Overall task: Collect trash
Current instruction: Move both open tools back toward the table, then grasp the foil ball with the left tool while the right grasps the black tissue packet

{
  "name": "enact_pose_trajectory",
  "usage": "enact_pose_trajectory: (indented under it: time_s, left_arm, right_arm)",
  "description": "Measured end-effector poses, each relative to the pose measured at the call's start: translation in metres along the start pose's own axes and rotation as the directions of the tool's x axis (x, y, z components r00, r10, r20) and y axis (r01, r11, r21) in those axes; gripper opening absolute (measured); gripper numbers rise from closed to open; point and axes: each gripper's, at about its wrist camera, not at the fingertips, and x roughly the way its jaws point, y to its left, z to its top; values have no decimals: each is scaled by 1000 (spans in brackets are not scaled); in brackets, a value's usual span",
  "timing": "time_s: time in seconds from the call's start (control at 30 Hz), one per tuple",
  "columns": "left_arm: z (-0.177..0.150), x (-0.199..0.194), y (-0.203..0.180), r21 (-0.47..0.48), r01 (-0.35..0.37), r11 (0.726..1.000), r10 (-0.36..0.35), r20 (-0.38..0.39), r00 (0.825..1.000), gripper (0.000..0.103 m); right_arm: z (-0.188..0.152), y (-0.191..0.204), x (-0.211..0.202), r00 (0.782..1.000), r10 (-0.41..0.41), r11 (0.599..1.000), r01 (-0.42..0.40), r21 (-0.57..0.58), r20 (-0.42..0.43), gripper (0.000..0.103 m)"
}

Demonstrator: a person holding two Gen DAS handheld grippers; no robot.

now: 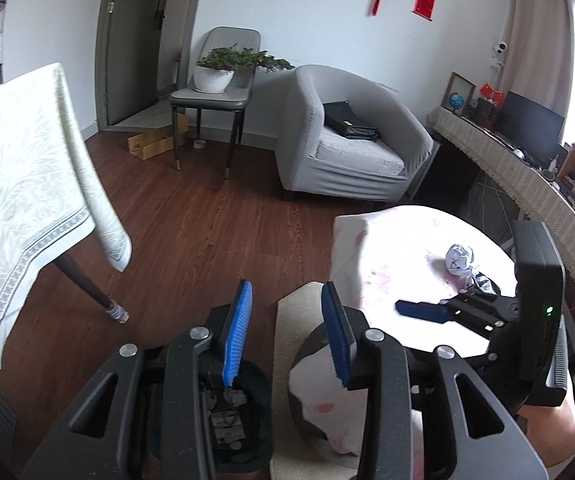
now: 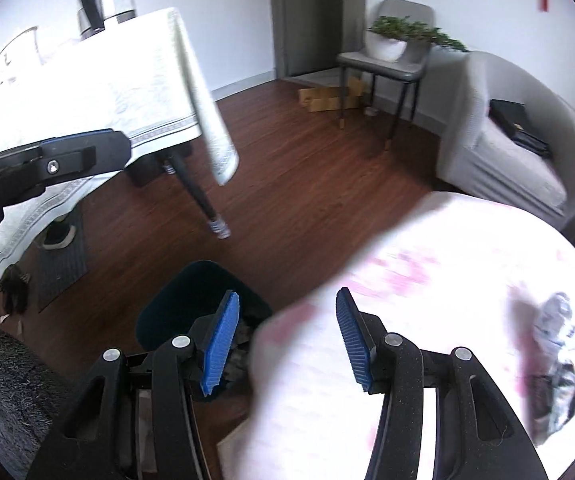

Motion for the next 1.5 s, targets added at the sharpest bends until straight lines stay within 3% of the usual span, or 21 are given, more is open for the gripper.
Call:
enact_pose_trajectory:
  time_s: [0.17,0.27,0.43,0.5,0.83,1.2,1.5]
  left_arm:
    - [2,11,-25,39,28,999,-28,0,1000,45]
    - [3,18,-37,43,45,998,-45,-4,999,48]
    - [5,31,-61,78,72,994,-72,3,997,55]
    - [5,37,-71,78,101,992,-101,1,995,59]
    - [7,79,-122,66,182,981,-180,-43,983,70]
    - [4,120,-159,13,242,970,-241,-79,967,78]
    - [2,146,-182,-30,293,956,-295,-118,948,79]
  right_arm:
    - [-11,-34,-19,998,-54,998,53,29,32,58]
    - [-18,-54,-33,994,-94,995,91,44,59,70]
    - [-37,-95,-59,984,-155,984,146,100,90,73]
    - [-43,-107,-66,979,-180,979,169,117,94,80]
    - [-70,-148,-77,970,-233,965,222,136,67,89]
    - [-97,-173,-61,988,-157,982,156,103,-3,90]
    - [-105,-194,-58,996,-88,980,87,178,-3,90]
